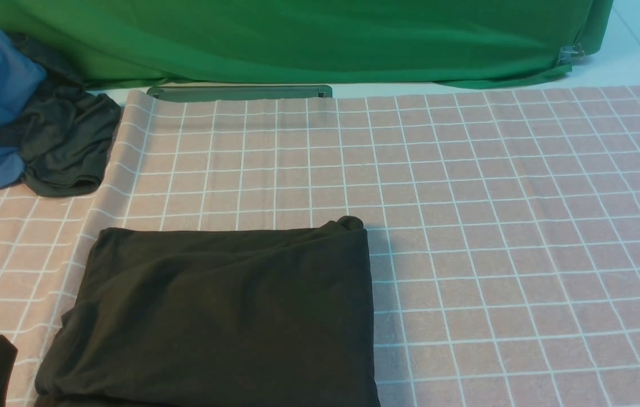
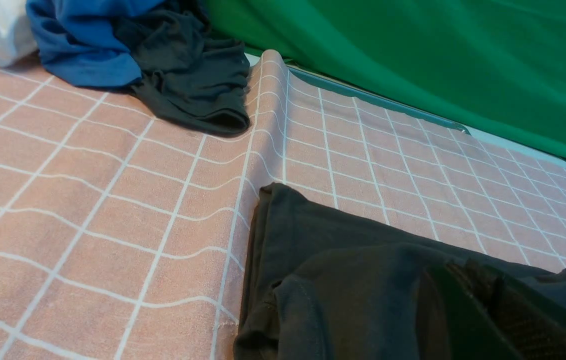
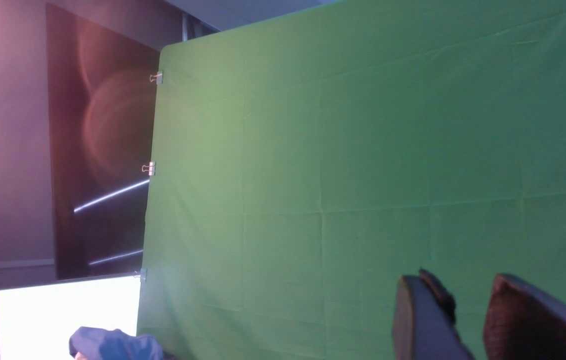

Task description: Fold a long-sleeved shirt over a pink coffee tablecloth.

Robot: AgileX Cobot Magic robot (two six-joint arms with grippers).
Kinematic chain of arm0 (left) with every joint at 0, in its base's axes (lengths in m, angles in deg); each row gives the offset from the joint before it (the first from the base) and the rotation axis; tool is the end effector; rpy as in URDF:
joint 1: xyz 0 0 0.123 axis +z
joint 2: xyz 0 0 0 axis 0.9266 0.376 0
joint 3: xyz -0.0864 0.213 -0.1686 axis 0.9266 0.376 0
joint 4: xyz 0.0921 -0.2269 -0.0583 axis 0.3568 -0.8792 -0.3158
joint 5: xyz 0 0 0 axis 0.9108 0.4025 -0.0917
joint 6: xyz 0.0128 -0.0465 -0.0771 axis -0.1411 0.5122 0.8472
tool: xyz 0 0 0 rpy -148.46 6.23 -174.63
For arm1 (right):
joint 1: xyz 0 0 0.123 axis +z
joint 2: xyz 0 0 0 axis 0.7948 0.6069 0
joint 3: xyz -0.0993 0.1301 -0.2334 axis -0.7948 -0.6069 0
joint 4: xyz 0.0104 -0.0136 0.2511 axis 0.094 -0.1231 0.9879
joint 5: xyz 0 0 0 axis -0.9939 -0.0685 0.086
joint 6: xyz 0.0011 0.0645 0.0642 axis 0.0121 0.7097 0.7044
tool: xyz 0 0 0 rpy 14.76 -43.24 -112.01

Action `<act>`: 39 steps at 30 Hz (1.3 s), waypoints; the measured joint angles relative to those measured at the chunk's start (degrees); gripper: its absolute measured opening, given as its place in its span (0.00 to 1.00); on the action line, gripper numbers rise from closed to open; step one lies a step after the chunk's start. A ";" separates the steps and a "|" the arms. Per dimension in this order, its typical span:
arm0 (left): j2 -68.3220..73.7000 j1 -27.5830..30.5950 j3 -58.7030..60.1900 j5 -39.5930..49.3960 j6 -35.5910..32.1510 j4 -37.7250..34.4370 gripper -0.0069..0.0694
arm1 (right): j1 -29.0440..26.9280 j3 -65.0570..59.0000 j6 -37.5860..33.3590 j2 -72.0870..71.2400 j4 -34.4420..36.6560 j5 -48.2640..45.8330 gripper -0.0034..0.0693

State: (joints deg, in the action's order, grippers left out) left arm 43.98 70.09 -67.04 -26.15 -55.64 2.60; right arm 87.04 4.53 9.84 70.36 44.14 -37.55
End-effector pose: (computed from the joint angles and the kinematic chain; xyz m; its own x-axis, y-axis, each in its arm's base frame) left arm 0.0555 0.0011 0.1893 -0.1436 -0.2728 -0.9513 -0.0669 0.9617 -0.2657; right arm 0.0355 0.0192 0.3311 0.4317 0.2486 -0.8671 -0.5149 0.8572 -0.0106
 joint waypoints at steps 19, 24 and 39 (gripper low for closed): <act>0.00 0.00 0.00 0.04 0.00 0.15 0.11 | 0.00 0.00 0.00 0.00 0.00 0.04 0.37; -0.02 0.00 0.00 0.04 0.00 0.21 0.11 | -0.05 0.00 0.00 -0.95 0.00 -0.17 0.37; -0.02 0.00 0.00 0.04 0.00 0.62 0.11 | -24.38 -17.18 -9.04 -4.49 0.00 -14.25 0.37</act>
State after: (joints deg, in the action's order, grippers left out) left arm 43.96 70.09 -67.04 -26.10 -55.64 3.22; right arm 62.66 -12.65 0.80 65.87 44.14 -51.80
